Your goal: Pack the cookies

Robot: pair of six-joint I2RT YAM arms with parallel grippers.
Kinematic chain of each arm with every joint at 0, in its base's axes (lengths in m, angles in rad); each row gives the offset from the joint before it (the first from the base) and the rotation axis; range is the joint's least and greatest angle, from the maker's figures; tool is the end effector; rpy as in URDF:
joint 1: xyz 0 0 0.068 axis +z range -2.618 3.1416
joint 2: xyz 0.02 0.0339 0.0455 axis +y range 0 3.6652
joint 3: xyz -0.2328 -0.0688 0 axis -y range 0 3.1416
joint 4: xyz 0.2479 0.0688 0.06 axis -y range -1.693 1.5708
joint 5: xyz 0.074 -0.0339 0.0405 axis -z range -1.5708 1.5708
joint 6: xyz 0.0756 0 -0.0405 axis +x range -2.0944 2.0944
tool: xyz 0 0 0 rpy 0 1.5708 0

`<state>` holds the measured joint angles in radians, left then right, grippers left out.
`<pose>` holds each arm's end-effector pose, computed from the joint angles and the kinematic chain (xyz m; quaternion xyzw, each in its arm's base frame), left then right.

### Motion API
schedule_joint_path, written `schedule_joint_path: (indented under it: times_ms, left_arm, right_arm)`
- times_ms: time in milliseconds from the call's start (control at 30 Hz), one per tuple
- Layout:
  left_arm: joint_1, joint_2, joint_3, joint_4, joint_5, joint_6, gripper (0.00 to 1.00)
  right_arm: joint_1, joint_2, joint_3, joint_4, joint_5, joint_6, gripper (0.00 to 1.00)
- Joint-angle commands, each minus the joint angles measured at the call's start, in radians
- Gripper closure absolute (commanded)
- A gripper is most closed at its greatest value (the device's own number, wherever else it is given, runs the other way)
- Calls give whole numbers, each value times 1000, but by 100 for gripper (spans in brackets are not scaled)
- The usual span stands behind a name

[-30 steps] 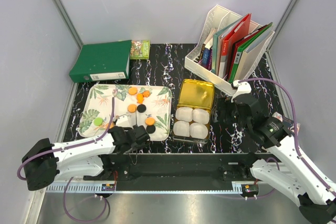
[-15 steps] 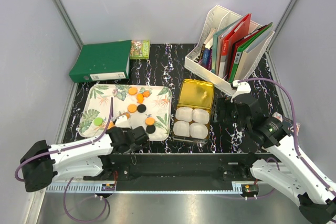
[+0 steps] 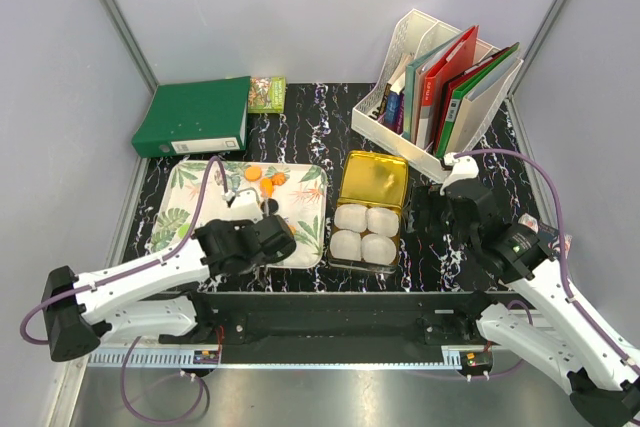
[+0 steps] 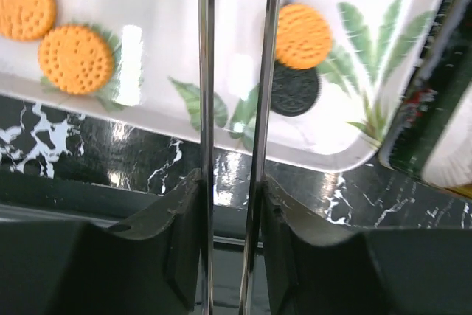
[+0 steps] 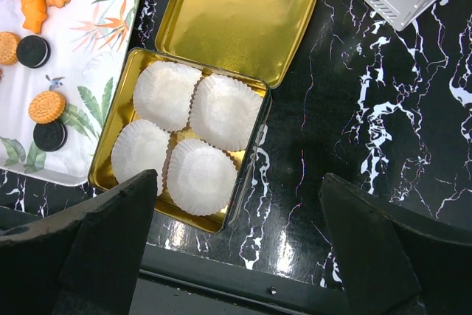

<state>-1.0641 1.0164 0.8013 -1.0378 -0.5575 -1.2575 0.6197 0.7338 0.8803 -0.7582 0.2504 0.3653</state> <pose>0.1299 -0.1516 0.1859 -0.1350 0.9406 -0.0313 0.3098 0.1771 0.1033 0.2804 -0.0545 0.8805 0.1188 0.4557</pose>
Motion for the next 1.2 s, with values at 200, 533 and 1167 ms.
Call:
schedule_joint_path:
  times_ms: [200, 533, 1167]
  left_arm:
    - [-5, 34, 151, 123, 109, 322, 64]
    - [-2, -53, 144, 84, 1, 274, 78]
    - [3, -75, 113, -36, -102, 185, 51]
  right_arm:
    - [-3, -33, -12, 45, 24, 1, 0]
    - [-3, -57, -18, 48, 24, 3, 0]
    - [-5, -28, -10, 54, -10, -3, 0]
